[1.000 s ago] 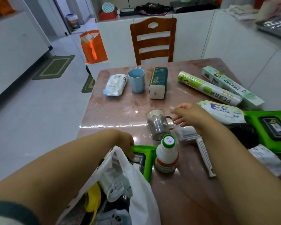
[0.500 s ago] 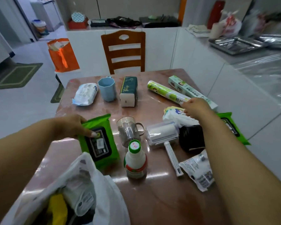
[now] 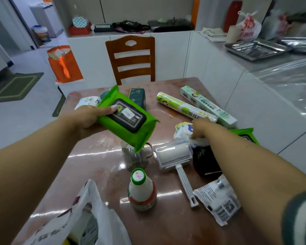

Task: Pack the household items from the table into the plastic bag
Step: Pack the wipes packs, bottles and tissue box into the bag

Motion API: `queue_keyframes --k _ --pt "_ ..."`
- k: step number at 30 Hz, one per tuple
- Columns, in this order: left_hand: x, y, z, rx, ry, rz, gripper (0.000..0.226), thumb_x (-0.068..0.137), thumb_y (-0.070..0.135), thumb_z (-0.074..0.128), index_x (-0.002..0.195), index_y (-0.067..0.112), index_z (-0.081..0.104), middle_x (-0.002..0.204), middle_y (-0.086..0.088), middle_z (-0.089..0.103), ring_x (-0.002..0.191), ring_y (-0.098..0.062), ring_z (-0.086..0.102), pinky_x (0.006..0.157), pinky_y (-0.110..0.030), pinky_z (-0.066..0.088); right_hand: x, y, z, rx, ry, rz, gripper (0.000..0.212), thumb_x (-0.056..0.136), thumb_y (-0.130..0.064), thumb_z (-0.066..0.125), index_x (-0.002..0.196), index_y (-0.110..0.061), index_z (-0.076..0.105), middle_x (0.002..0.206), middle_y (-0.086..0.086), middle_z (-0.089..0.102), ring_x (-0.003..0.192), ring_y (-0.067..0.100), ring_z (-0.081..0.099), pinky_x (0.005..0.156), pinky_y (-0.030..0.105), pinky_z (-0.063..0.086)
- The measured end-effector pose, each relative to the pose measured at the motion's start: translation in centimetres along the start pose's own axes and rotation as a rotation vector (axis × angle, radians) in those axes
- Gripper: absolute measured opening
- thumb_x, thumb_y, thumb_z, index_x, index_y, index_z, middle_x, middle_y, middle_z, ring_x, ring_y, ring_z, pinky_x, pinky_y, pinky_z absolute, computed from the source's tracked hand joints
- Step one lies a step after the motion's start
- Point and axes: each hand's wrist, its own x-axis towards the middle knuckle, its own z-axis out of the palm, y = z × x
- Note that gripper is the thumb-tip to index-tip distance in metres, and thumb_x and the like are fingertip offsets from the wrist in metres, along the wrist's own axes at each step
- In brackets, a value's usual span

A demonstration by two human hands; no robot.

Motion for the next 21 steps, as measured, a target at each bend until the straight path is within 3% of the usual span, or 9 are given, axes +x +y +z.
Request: queue_keyframes --k 2,4,7,10,12,15,17,18,21 --pt "0.5 -0.1 1.2 -0.031 0.008 -0.019 0.033 0.066 0.017 0.072 0.096 0.008 0.066 0.090 -0.008 0.077 0.075 -0.016 0.074 0.063 -0.028 0.061 0.8 0.0 -0.6 -0.065 -0.014 -0.006 0.065 0.076 -0.050 0.072 0.125 -0.012 0.052 0.131 0.011 0.050 0.126 0.033 0.041 0.096 0.042 0.041" --pt "0.8 -0.1 2.1 -0.042 0.021 -0.037 0.025 0.072 0.014 0.069 0.096 0.007 0.065 0.079 -0.005 0.077 0.069 -0.014 0.073 0.057 -0.025 0.059 1.5 0.0 -0.9 -0.072 0.001 -0.018 0.065 0.067 -0.051 0.078 0.116 -0.015 0.056 0.125 0.010 0.053 0.123 0.031 0.041 0.092 0.040 0.042" --pt "1.3 -0.2 2.3 -0.071 0.063 -0.051 0.042 0.070 0.014 0.072 0.109 0.005 0.062 0.079 -0.006 0.077 0.069 -0.016 0.074 0.054 -0.026 0.058 1.9 0.5 -1.2 -0.025 0.075 -0.038 0.054 0.059 -0.052 0.081 0.093 -0.018 0.056 0.106 0.007 0.060 0.107 0.027 0.052 0.080 0.033 0.046" --pt "1.6 -0.6 2.2 -0.087 0.126 -0.065 0.066 0.062 0.015 0.078 0.123 0.004 0.056 0.086 -0.010 0.077 0.072 -0.019 0.075 0.054 -0.028 0.058 1.2 1.1 -3.0 0.078 0.181 -0.051 0.051 0.060 -0.053 0.080 0.089 -0.015 0.062 0.097 0.008 0.065 0.088 0.025 0.057 0.066 0.027 0.042" --pt "1.7 -0.8 2.4 -0.091 0.180 -0.074 0.065 0.067 0.014 0.079 0.126 0.004 0.053 0.091 -0.012 0.074 0.067 -0.019 0.074 0.051 -0.028 0.057 0.1 1.6 -5.1 0.258 0.235 -0.049 0.042 0.062 -0.046 0.081 0.081 -0.013 0.063 0.085 0.008 0.066 0.082 0.026 0.060 0.057 0.027 0.040" --pt "1.6 -0.8 2.8 -0.092 0.232 -0.079 0.060 0.071 0.013 0.080 0.124 0.002 0.054 0.094 -0.014 0.073 0.065 -0.019 0.074 0.049 -0.029 0.057 -2.3 1.4 -8.6 0.657 0.324 -0.086 0.028 0.061 -0.033 0.085 0.075 -0.014 0.070 0.075 0.003 0.067 0.076 0.023 0.063 0.066 0.028 0.049" --pt "1.1 -0.5 3.4 -0.089 0.226 -0.079 0.062 0.069 0.014 0.082 0.124 0.003 0.055 0.094 -0.014 0.074 0.067 -0.020 0.074 0.052 -0.031 0.058 -4.3 0.3 -10.5 0.957 0.320 -0.152 0.021 0.060 -0.026 0.087 0.067 -0.016 0.070 0.063 -0.003 0.065 0.063 0.014 0.062 0.059 0.022 0.048" --pt "0.7 -0.3 3.7 -0.093 0.214 -0.074 0.061 0.070 0.014 0.081 0.124 0.005 0.055 0.091 -0.013 0.075 0.067 -0.020 0.074 0.052 -0.031 0.058 -5.2 -0.6 -11.1 1.080 0.282 -0.196 0.023 0.059 -0.026 0.088 0.067 -0.014 0.070 0.059 -0.005 0.063 0.056 0.010 0.059 0.054 0.019 0.045" --pt "-0.6 0.4 4.9 -0.114 0.193 -0.070 0.052 0.075 0.016 0.078 0.122 0.008 0.057 0.078 -0.008 0.076 0.061 -0.017 0.073 0.049 -0.029 0.057 -7.5 -3.1 -11.6 1.319 0.103 -0.237 0.058 0.048 -0.042 0.089 0.090 -0.007 0.070 0.059 -0.006 0.063 0.051 0.010 0.059 0.053 0.022 0.045"
